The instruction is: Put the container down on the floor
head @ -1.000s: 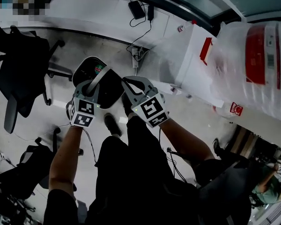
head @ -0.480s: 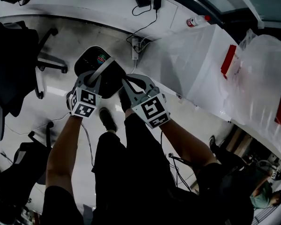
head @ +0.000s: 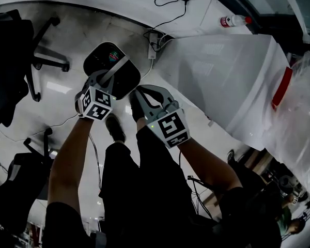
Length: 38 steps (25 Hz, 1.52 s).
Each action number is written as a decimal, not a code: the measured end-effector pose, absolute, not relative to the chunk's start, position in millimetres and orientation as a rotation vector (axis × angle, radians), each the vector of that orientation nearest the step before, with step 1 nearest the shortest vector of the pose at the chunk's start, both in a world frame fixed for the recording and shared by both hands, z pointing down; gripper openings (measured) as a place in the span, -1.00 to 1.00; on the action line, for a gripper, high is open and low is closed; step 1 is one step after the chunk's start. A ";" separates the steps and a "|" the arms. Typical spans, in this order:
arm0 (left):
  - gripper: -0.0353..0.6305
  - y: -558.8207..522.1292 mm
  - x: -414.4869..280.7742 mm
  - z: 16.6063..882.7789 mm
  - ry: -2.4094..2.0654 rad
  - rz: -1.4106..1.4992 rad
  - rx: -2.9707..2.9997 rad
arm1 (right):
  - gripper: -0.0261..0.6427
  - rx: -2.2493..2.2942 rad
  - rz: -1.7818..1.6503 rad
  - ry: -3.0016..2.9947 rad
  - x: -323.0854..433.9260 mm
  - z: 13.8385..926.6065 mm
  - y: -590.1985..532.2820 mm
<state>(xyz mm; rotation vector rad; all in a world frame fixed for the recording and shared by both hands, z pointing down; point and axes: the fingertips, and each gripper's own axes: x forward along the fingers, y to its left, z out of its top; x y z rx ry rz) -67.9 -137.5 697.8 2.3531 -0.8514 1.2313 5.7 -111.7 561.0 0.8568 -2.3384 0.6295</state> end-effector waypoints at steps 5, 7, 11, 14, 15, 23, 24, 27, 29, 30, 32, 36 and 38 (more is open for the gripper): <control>-0.74 -137.7 -63.9 741.7 -0.821 1.278 2.332 | -0.89 0.827 0.666 -2.317 11.5 590.8 -104.5; -0.74 -137.6 -61.9 755.3 -0.811 1.288 2.324 | -0.89 0.817 0.675 -2.305 15.4 600.9 -102.6; -0.74 -135.6 -56.1 777.1 -0.792 1.293 2.316 | -0.89 0.815 0.697 -2.282 22.6 618.4 -98.6; -0.74 -136.4 -52.8 792.3 -0.788 1.291 2.309 | -0.89 0.802 0.684 -2.289 23.6 628.0 -98.2; -0.74 -136.3 -51.8 797.1 -0.788 1.290 2.306 | -0.89 0.802 0.686 -2.289 23.8 630.7 -97.3; -0.74 -127.8 -50.1 833.0 -0.814 1.280 2.228 | -0.89 0.802 0.719 -2.294 27.9 642.2 -86.3; -0.74 -125.9 -51.1 836.2 -0.815 1.279 2.217 | -0.89 0.803 0.720 -2.294 27.9 643.3 -85.7; -0.74 -120.2 -51.9 844.7 -0.823 1.270 2.186 | -0.89 0.825 0.742 -2.306 27.4 644.2 -85.2; -0.74 -121.0 -53.2 851.3 -0.835 1.268 2.172 | -0.89 0.833 0.755 -2.307 25.4 648.0 -85.8; -0.74 -122.1 -53.6 854.1 -0.842 1.267 2.166 | -0.89 0.833 0.756 -2.306 24.8 650.6 -86.1; -0.74 -120.0 -52.8 858.3 -0.845 1.264 2.155 | -0.89 0.823 0.759 -2.303 24.5 654.8 -83.6; -0.74 -109.1 -53.2 862.4 -0.833 1.256 2.155 | -0.89 0.792 0.747 -2.301 23.6 659.2 -75.4; -0.74 -108.7 -53.0 861.8 -0.838 1.248 2.161 | -0.89 0.795 0.754 -2.296 24.6 661.3 -73.9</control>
